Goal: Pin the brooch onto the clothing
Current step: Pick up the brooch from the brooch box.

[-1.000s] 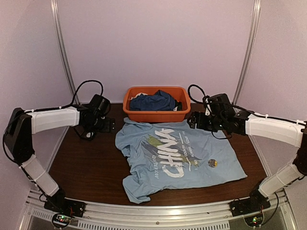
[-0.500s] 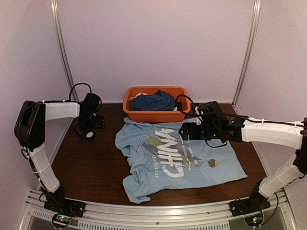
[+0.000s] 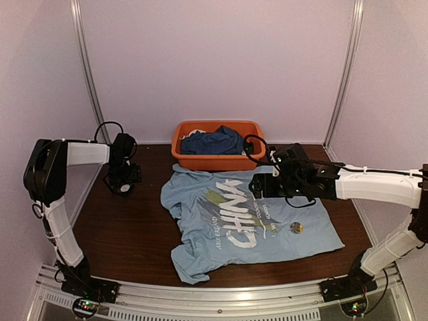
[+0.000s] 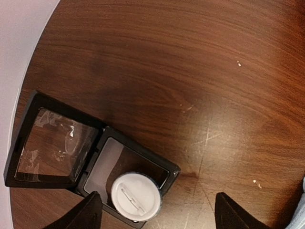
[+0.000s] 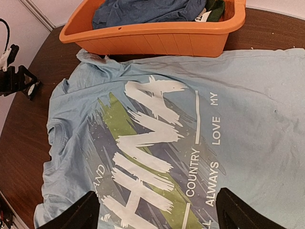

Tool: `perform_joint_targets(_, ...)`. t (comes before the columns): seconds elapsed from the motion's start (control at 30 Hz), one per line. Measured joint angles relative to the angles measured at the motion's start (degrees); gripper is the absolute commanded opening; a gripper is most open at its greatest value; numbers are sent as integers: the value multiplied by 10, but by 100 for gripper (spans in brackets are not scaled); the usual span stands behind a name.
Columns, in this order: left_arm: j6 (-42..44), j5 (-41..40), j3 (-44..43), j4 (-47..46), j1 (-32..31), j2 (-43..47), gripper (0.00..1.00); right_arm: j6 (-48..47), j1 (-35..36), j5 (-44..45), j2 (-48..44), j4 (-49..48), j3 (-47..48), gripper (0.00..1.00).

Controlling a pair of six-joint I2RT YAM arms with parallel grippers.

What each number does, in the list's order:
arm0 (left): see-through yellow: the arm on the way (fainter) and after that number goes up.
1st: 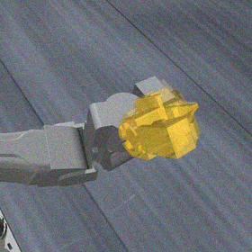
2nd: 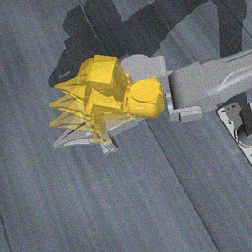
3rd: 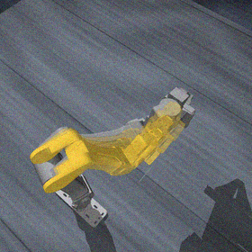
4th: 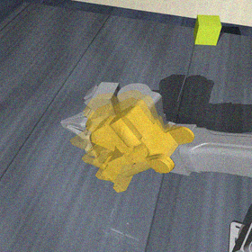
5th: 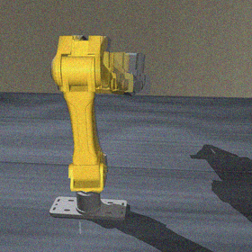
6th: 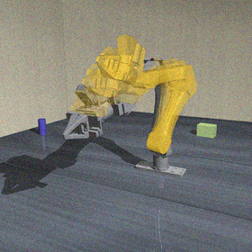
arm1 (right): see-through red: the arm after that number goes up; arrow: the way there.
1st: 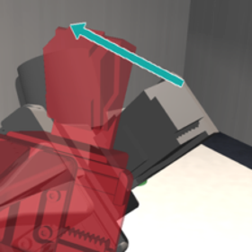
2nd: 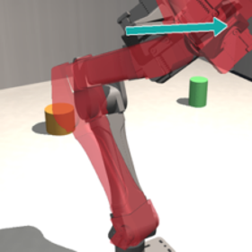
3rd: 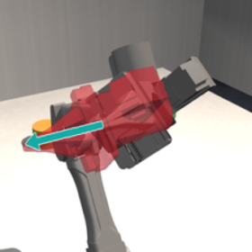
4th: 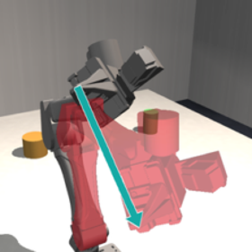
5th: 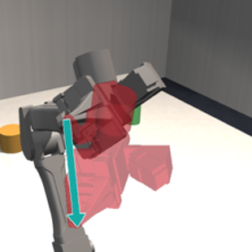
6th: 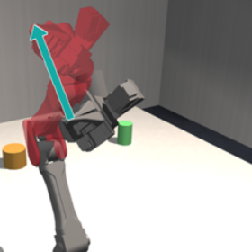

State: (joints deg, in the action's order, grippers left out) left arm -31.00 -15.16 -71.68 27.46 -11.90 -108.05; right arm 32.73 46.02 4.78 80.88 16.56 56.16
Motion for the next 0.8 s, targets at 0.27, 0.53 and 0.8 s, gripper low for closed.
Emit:
perform_joint_targets(0.27,1,1,0,0,0,-17,76,0,6,2,1,4,0,86)
perform_joint_targets(0.53,5,8,0,0,0,-34,76,0,6,7,1,5,-5,85)
perform_joint_targets(0.8,5,8,1,-10,1,-34,76,0,6,12,1,6,-6,85)
